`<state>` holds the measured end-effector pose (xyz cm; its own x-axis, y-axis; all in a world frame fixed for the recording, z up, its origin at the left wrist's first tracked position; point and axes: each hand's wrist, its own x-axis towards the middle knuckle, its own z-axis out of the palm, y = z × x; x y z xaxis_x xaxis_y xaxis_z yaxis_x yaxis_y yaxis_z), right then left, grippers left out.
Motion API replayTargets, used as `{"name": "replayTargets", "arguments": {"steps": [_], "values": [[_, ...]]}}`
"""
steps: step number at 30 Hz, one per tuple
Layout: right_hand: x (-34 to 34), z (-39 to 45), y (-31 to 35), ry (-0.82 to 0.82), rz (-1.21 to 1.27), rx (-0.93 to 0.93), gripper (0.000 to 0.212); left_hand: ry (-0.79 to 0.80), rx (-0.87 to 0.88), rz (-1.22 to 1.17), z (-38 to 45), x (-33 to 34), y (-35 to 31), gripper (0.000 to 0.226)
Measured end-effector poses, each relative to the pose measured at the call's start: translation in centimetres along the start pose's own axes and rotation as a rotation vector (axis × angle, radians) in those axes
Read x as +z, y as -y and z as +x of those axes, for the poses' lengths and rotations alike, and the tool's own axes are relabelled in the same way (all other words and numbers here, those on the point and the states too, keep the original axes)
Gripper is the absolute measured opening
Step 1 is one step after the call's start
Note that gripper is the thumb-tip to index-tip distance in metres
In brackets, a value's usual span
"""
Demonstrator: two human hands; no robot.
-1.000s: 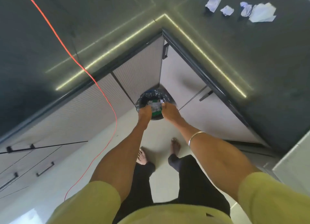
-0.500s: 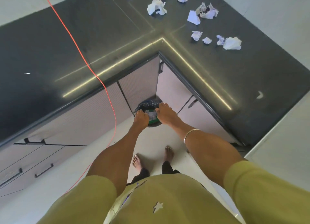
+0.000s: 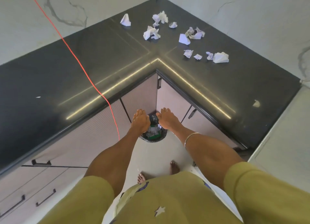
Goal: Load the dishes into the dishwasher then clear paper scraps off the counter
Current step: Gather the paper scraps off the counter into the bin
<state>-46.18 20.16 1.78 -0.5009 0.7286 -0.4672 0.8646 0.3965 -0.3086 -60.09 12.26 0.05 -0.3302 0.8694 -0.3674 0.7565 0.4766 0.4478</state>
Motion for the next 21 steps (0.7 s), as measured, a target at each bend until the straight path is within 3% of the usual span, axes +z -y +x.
{"name": "replayTargets", "arguments": {"steps": [10,21], "values": [[-7.0,1.5,-1.0,-0.38,0.132,0.02,0.054,-0.072,0.276,0.093,6.1,-5.3,-7.2,0.055],[-15.0,4.9,-11.3,-0.612,0.178,0.102,0.041,-0.064,0.431,0.082,13.6,-5.2,-18.7,0.052]]}}
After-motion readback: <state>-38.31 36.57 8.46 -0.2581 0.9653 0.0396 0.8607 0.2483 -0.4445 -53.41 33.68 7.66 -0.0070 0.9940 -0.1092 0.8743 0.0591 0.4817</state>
